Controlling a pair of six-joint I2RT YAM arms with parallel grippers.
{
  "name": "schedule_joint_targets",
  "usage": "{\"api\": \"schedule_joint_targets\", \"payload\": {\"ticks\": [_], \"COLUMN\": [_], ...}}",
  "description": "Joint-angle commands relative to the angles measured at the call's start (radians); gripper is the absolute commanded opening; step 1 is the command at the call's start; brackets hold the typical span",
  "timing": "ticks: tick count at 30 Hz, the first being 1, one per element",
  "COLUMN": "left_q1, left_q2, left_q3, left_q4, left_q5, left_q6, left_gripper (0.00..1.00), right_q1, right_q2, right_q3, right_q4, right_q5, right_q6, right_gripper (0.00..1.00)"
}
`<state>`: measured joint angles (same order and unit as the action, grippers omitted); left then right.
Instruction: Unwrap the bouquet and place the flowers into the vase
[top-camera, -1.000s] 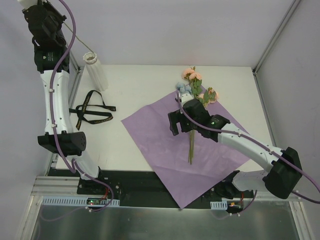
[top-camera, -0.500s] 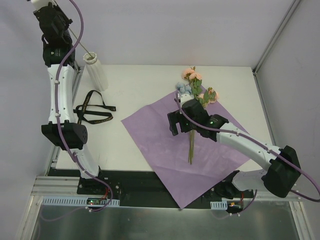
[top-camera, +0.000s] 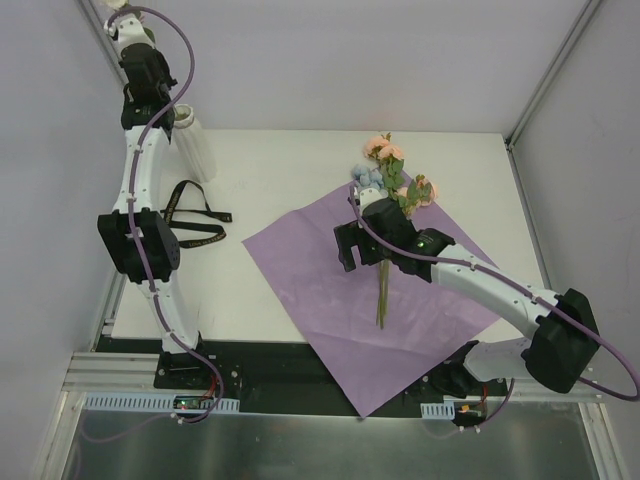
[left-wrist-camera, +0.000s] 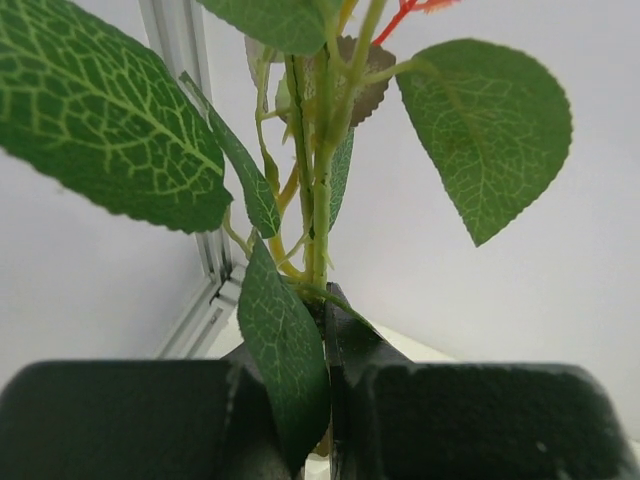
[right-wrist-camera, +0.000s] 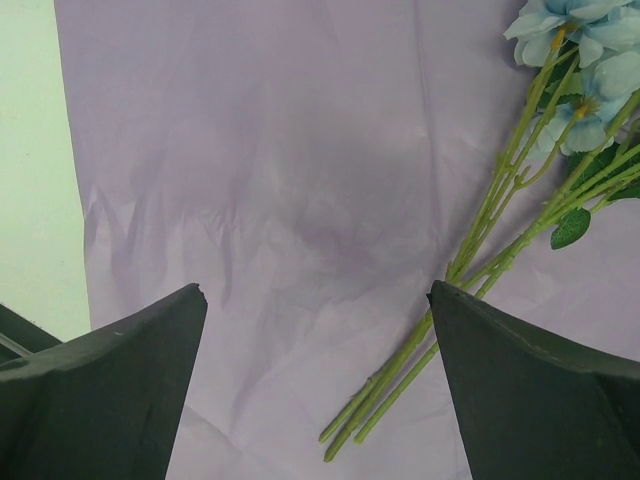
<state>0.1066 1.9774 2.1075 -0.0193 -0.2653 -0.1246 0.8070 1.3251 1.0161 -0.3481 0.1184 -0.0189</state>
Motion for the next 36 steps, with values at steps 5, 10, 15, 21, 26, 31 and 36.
{"api": "schedule_joint_targets", "payload": {"ticks": [5,10,15,21,26,31,36], "left_q1": [0.007,0.007,0.005,0.005,0.005,-0.079,-0.257], "left_q2": [-0.011,-0.061,-0.225,-0.519,-0.782,-1.049,-1.259], "left_q3": [-0.108,-0.182,-0.325,-0.599,-0.927,-1.245,-1.489], "left_q4": [0.081,0.079,0.076,0.064,0.07,0.139,0.137], "left_q5": [0.009,-0.006,0.043,0.184,0.528,0.808,0.847], "left_q6": [-0.053,-0.058,-0.118,-0.285,-0.502,-0.566,-0.563], "left_gripper": [0.04,0.41,0.69,0.81,0.81,0.78,0.78], "right_q1": [-0.015,-0.023,-0.026,-0.028,-0.026,-0.026,-0.028], "right_q2": [-0.003,-0.021,-0.061,-0.101,-0.072,0.031,0.095], "right_q3": [0.022,0.035,0.045,0.067,0.068,0.053,0.03], "right_q4": [0.005,-0.022,-0.054,-0.118,-0.181,-0.226,-0.213], "right_q5": [-0.026,-0.045,-0.06,-0.068,-0.072,-0.173,-0.189], "right_q6": [0.013,0.016,0.046,0.063,0.088,0.131,0.165], "right_gripper": [0.97,0.97,0.97,0.97,0.97,0.99,0.97]}}
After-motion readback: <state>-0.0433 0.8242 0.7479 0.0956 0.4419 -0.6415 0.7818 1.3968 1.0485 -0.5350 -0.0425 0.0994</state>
